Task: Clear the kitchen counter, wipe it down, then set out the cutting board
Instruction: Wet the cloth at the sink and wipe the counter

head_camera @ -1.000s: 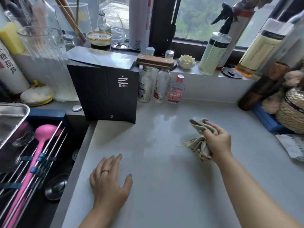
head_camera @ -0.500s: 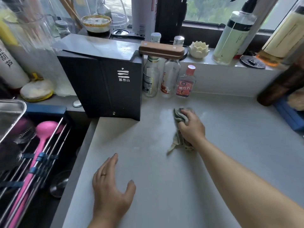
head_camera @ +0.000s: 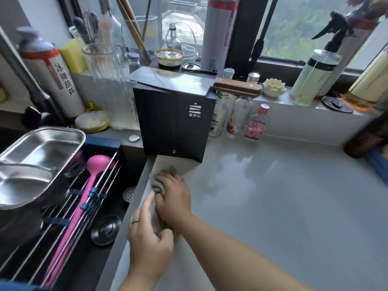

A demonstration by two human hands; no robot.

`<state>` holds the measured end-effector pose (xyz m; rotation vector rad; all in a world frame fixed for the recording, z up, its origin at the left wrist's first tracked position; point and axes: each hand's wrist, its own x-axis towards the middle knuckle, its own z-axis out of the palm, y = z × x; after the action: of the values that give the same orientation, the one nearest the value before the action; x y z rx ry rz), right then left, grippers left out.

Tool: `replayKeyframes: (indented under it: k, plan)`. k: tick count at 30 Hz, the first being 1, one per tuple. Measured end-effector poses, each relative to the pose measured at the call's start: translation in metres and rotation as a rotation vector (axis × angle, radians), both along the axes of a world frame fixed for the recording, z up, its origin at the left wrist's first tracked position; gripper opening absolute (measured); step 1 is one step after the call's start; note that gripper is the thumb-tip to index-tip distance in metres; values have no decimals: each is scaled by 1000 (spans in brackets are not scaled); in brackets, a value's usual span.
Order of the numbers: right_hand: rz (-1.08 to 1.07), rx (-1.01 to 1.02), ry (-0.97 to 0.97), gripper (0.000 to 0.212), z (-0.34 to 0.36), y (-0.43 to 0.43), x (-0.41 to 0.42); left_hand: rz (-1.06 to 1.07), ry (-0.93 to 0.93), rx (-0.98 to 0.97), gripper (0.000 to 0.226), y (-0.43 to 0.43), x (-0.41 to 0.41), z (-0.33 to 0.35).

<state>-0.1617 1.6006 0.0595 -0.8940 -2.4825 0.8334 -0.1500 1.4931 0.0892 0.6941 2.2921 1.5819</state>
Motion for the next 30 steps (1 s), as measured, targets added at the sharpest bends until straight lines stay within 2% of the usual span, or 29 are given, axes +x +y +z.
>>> replayKeyframes:
  k: [4, 6, 9, 11, 13, 15, 18, 22, 25, 30]
  plan:
    - [-5, -23, 22, 39, 6, -16, -8, 29, 105, 4, 74, -15, -8, 15]
    - [57, -75, 66, 34, 10, -32, 15, 49, 105, 51, 68, -16, -5, 20]
    - [84, -205, 150, 29, 15, -49, 65, 13, 87, 114, 72, -6, 8, 24]
    - [-79, -353, 227, 33, 19, -39, 106, -65, 104, 92, 72, 6, 27, 25]
    - [-298, -405, 319, 33, 25, -14, 160, -155, 110, 36, 69, 22, 52, 24]
    - [-478, -390, 375, 33, 34, 16, 228, -277, 125, -31, 65, 39, 85, 22]
    - [-678, -343, 392, 35, 43, 53, 340, -476, 158, -137, 74, 68, 144, 16]
    - [-893, -254, 376, 34, 40, 85, 480, -626, 187, -224, 80, 99, 230, 7]
    - [-1021, -202, 340, 33, 32, 103, 571, -660, 212, -235, 96, 116, 284, 2]
    - [-1081, -125, 186, 33, 31, 143, 685, -580, 289, -307, 94, 139, 336, 1]
